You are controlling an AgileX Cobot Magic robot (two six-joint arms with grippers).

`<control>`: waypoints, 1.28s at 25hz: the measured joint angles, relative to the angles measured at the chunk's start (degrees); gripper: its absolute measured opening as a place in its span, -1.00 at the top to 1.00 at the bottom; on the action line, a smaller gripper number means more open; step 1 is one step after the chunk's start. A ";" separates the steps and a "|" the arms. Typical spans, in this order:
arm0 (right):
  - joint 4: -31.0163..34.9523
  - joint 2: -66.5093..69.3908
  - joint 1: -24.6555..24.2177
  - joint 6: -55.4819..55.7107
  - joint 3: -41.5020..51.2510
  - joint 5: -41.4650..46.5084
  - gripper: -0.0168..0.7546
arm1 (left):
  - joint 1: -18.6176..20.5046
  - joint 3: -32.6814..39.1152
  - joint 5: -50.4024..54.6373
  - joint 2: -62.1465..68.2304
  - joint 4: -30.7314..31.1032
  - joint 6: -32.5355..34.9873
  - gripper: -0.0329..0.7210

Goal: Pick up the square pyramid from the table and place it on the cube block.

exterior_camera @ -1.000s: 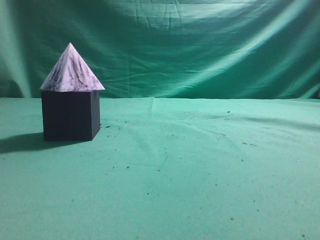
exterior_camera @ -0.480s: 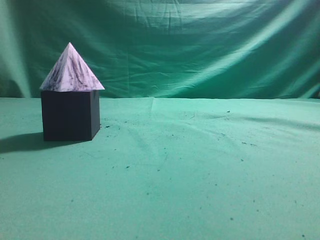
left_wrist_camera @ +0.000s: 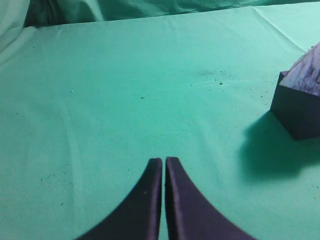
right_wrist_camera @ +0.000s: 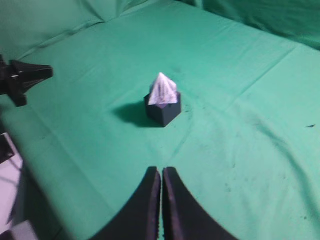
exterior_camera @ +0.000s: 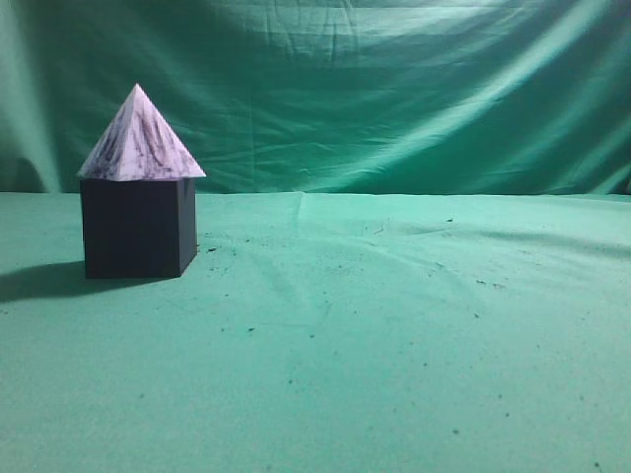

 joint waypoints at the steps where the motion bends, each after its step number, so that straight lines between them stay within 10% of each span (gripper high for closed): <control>1: -0.72 -1.42 -0.42 0.00 2.08 -1.83 0.96 | 0.00 0.00 0.00 0.00 0.00 0.00 0.91; 10: -1.93 -17.67 -22.38 -0.11 23.98 -24.25 0.96 | 0.00 0.00 0.00 0.00 0.00 0.00 0.91; 19: -2.14 -24.82 -42.23 -0.22 41.85 -28.17 0.96 | 0.00 0.00 0.00 0.00 0.00 0.00 0.91; 32: -2.50 -24.95 -46.31 -0.30 48.26 -31.18 0.96 | 0.00 0.00 0.12 0.00 0.00 0.00 0.91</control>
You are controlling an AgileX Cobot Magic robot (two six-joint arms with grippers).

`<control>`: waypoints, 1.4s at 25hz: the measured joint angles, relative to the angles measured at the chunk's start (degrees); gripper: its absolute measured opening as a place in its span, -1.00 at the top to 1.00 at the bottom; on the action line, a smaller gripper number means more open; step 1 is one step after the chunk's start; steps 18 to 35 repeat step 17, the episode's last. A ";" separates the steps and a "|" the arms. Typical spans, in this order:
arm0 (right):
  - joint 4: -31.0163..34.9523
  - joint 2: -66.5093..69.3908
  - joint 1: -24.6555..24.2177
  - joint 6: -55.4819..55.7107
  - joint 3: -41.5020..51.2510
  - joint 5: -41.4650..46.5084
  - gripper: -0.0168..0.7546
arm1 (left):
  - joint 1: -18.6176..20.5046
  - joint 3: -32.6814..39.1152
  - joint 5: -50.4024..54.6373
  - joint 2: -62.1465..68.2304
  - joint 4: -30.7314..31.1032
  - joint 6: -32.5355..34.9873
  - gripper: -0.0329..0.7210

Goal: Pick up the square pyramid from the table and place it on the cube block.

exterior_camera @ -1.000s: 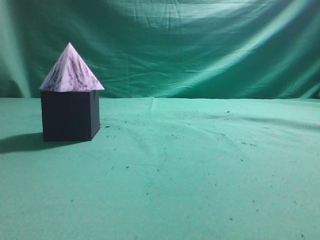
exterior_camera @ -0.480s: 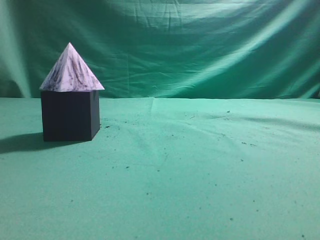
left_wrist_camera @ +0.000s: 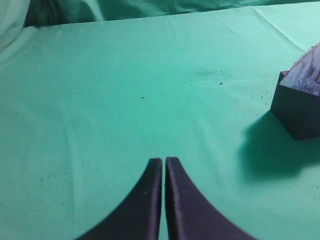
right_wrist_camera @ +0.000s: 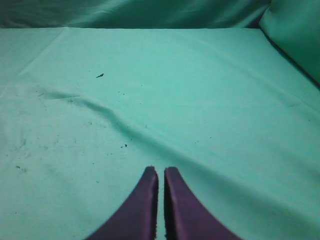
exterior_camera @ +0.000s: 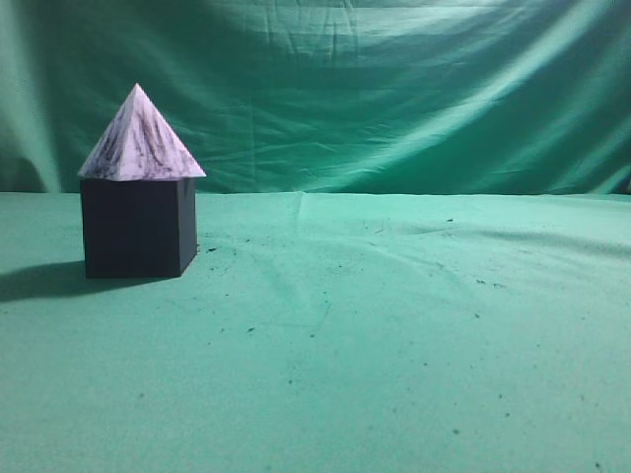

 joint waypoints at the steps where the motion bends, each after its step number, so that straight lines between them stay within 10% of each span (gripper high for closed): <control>1: 0.00 0.00 0.00 0.00 0.00 0.00 0.96 | 0.00 0.00 0.00 0.00 0.00 0.00 0.91; 35: 0.00 0.00 0.00 0.00 0.00 -0.23 0.96 | 0.00 0.00 0.00 0.00 0.00 0.00 0.91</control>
